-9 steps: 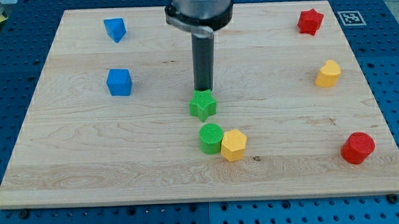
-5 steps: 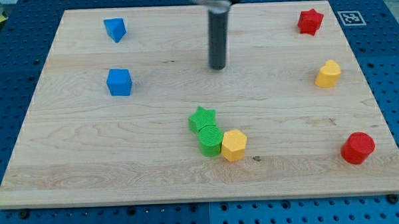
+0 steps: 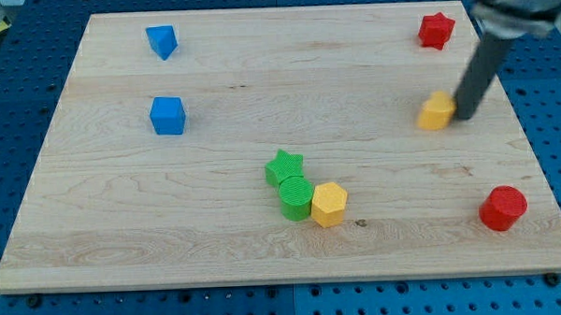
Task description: Push the yellow heart into the yellow hexagon
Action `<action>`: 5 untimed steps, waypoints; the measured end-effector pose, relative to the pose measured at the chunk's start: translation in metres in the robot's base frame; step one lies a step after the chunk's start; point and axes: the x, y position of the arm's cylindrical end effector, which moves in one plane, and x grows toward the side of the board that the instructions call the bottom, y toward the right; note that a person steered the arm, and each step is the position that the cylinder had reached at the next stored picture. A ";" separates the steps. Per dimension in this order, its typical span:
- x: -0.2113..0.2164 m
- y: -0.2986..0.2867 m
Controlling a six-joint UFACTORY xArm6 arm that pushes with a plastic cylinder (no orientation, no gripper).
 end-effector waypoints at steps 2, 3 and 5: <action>0.003 -0.056; -0.038 -0.029; -0.025 -0.074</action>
